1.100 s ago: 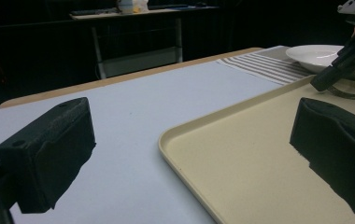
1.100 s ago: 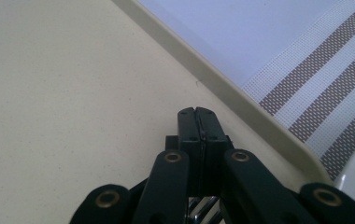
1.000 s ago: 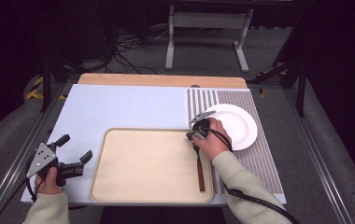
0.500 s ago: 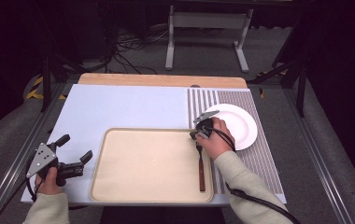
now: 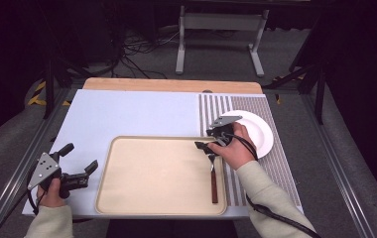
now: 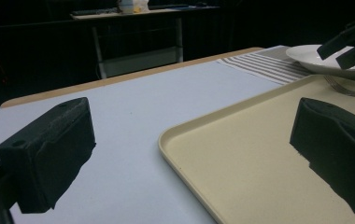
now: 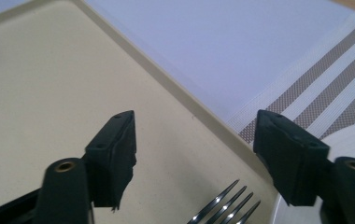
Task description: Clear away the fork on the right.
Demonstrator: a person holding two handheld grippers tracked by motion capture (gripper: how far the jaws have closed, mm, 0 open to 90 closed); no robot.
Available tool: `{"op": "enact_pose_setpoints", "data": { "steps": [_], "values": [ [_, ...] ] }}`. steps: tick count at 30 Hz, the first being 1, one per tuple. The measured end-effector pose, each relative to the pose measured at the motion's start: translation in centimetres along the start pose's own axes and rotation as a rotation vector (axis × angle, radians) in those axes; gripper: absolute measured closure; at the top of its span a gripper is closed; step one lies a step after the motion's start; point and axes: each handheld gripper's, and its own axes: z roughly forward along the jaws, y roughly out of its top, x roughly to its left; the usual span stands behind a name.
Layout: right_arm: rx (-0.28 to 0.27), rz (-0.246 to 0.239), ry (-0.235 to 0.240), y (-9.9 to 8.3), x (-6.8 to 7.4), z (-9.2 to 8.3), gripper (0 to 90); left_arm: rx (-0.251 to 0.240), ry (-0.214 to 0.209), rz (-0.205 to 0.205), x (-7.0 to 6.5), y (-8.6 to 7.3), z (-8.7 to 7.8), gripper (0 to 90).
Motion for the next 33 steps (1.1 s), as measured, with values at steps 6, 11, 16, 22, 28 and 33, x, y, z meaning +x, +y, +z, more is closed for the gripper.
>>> {"op": "enact_pose_setpoints", "data": {
  "steps": [6, 11, 16, 22, 28, 33],
  "values": [
    [-0.053, -0.051, 0.010, 0.2, 0.3, -1.5, 18.5, 0.005, 0.002, -0.001, 0.0, 0.0, -0.1, 0.6],
    [-0.108, -0.084, -0.008, -0.1, 0.5, -3.4, 18.1, 0.006, -0.001, 0.003, -0.1, 0.0, 0.1, 0.7],
    [-0.150, -0.099, -0.008, -0.8, 0.5, -4.9, 17.5, 0.006, 0.000, 0.002, -0.1, 0.0, 0.1, 0.7],
    [-0.212, -0.138, 0.015, -1.8, 0.6, -6.7, 16.8, 0.012, 0.000, 0.003, -0.1, -0.1, 0.1, 0.6],
    [-0.305, -0.159, 0.037, -2.9, 0.9, -7.8, 16.5, 0.009, 0.002, 0.002, -0.2, -0.1, 0.1, 0.6],
    [-0.340, -0.165, 0.051, -4.1, 0.8, -8.4, 15.3, 0.008, 0.002, 0.001, -0.1, -0.1, 0.1, 0.6]
  ]
}}
